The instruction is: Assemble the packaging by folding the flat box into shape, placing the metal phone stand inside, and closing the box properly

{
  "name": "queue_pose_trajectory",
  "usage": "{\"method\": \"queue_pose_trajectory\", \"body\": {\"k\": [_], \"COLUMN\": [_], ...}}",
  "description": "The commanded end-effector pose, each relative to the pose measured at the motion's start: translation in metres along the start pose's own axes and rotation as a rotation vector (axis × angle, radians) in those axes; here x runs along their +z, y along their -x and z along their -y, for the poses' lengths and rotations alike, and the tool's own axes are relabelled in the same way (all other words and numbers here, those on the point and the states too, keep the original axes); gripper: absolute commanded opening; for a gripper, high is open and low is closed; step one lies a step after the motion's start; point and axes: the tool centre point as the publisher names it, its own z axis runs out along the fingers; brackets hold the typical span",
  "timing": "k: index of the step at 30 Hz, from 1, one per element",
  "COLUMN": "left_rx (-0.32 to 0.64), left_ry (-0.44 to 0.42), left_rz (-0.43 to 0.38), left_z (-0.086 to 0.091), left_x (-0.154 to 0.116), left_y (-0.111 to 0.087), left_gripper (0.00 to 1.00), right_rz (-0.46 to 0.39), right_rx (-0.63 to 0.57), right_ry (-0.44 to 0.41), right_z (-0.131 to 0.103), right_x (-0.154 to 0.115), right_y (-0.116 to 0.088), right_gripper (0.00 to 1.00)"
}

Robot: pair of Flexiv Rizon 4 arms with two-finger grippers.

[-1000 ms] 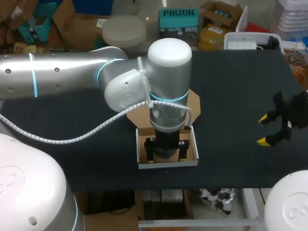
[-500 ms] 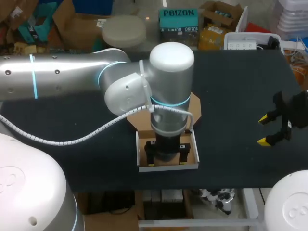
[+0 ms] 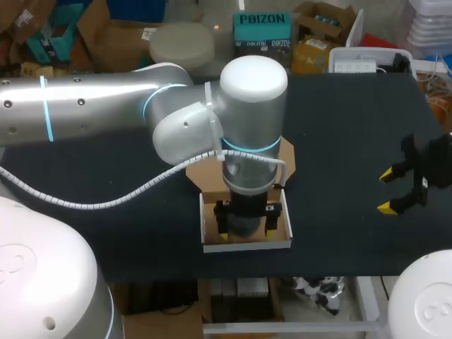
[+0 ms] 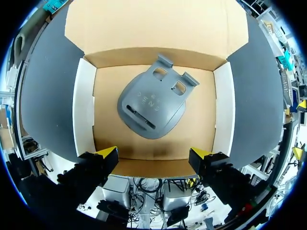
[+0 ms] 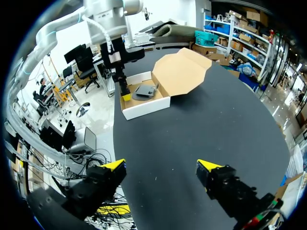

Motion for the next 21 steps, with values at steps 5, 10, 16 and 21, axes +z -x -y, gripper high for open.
{"method": "queue_pose_trajectory", "body": {"k": [5,10,16,21], "left_rx": [0.044,0.098,0.143,0.166], "left_ry": [-0.027,-0.038,-0.044,-0.041], "left_rz": [-0.064,-0.125,-0.194,-0.242], "left_z": [0.004,0.008,0.015,0.024], "left_x": [-0.035,-0.052,-0.071,-0.081], "left_y": [0.015,0.023,0.037,0.049], "left_gripper": [1.0,1.0,1.0,1.0], "right_rz": [-0.003,-0.003,-0.003,-0.003], "right_rx": [-0.001,-0.001,-0.001,-0.001], "right_ry": [0.003,0.003,0.003,0.003], "right_z": [0.0,0.0,0.0,0.0], "right_x": [-0.001,-0.001,-0.001,-0.001], "right_y": [0.0,0.0,0.0,0.0], "right_gripper": [1.0,1.0,1.0,1.0]}}
